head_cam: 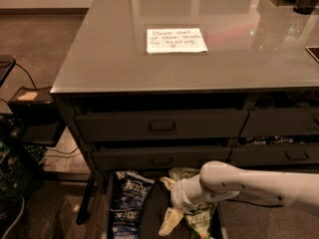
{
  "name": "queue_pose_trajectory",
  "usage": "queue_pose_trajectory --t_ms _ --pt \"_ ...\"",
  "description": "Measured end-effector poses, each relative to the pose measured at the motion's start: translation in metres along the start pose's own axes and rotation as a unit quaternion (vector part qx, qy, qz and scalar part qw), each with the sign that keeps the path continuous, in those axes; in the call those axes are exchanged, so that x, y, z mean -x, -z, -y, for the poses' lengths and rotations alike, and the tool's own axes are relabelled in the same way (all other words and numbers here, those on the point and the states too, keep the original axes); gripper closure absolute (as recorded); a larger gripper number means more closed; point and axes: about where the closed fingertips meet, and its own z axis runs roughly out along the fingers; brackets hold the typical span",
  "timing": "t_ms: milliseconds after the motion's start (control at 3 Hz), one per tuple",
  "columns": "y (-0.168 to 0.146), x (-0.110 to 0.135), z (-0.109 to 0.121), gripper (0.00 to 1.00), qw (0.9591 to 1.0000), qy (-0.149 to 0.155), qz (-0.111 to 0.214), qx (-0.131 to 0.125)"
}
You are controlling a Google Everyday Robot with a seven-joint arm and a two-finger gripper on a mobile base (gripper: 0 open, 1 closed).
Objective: Pick blue chip bag from bottom drawer and place on counter
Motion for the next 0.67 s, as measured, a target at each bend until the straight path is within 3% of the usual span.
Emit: queue_pose_trajectory --t_ms 333,667 --pt "-0.050 -0.008 0.006 0.00 0.9994 0.030 0.013 0.016" --pt "-0.143 -0.007 0.020 0.00 0.9982 0.060 -0.005 0.009"
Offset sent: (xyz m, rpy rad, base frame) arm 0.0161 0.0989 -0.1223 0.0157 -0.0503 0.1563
